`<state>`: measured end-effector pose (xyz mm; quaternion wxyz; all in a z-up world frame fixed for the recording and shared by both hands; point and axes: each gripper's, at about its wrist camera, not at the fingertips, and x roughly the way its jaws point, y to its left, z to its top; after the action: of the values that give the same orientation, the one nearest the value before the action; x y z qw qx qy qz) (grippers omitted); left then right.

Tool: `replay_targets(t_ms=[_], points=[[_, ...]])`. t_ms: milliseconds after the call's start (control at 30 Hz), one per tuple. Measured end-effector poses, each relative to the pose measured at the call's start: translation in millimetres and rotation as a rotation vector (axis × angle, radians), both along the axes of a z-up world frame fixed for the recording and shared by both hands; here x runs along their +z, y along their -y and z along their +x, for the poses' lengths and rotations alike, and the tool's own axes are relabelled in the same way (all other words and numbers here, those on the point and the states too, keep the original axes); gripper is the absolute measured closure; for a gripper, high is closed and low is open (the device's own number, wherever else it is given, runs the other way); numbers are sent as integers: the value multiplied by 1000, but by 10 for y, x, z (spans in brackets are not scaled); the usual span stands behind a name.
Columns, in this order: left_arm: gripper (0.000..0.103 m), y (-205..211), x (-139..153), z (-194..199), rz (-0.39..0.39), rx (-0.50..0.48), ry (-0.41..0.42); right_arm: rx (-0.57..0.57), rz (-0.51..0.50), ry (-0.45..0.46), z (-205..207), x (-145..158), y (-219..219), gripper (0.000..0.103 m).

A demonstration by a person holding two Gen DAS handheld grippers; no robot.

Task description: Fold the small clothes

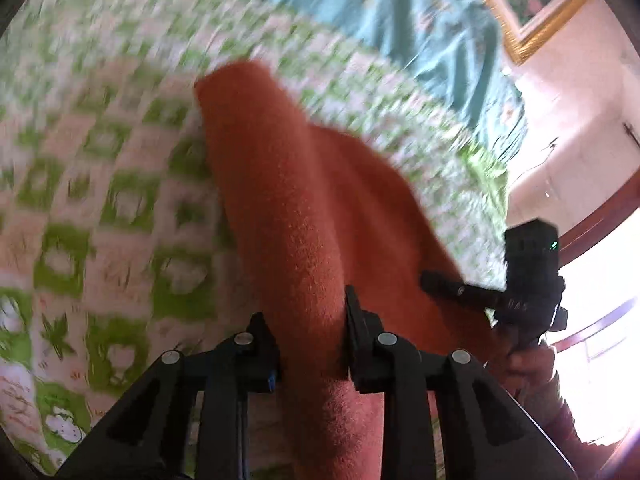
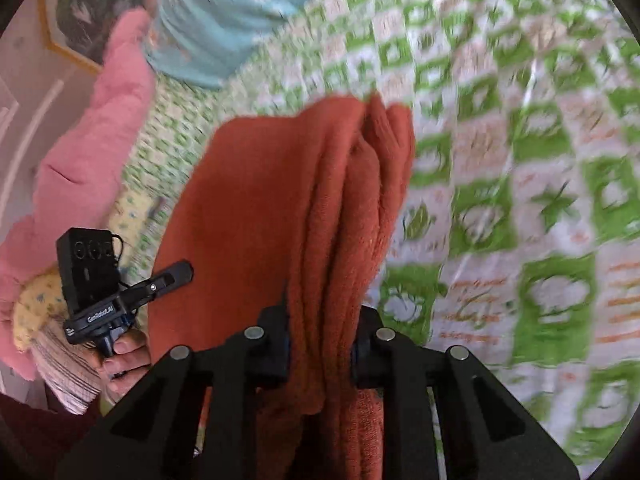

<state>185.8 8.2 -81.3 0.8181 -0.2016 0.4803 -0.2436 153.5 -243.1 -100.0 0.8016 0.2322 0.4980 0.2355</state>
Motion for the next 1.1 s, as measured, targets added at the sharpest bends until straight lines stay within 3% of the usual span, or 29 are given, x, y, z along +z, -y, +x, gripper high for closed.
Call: replay_targets(t_ms=[33,133,300,400,500,567,600,633,667,733,900,1000,1067,1100], points=[[68,-52,-83,36,-25,2,-21,-2,-27,-7,6,-29,-29,76],[64,-242,-111,173,-95,24,-26,-26,-52,-1,-50,35,24,62],[53,-492,-143,698,-133,100,-20,-93,-59,59,-210,265,201,62],[52,-667,-234,1134,-157,157,-48,-125,-45,89,-343,346,260,62],[58,-782,-345,1477,-178,194,-72,-158,-21,114,-462,392,275,62],[73,-804,-427,1663,-202,189,-83,-184,-18,141,-545,436,267,62],[89,-787,-458,1735,-206,184,-89,-190,-16,155,-578,462,252,62],[98,-749,-483,1813,-202,174,-90,-197,-16,170,-614,492,251,62],[99,-706,-482,1862,-176,172,-82,-201,-20,180,-637,518,241,62],[101,-604,-394,1921,-89,182,-43,-200,-32,201,-655,583,222,62],[103,-618,-15,1954,2,234,92,-193,-45,235,-676,690,237,62],[103,-559,63,1959,114,244,141,-199,-32,223,-665,648,251,62],[103,-579,75,1897,124,247,138,-202,-33,207,-648,608,235,62],[103,-605,80,1840,93,244,129,-202,-34,202,-644,594,220,62]])
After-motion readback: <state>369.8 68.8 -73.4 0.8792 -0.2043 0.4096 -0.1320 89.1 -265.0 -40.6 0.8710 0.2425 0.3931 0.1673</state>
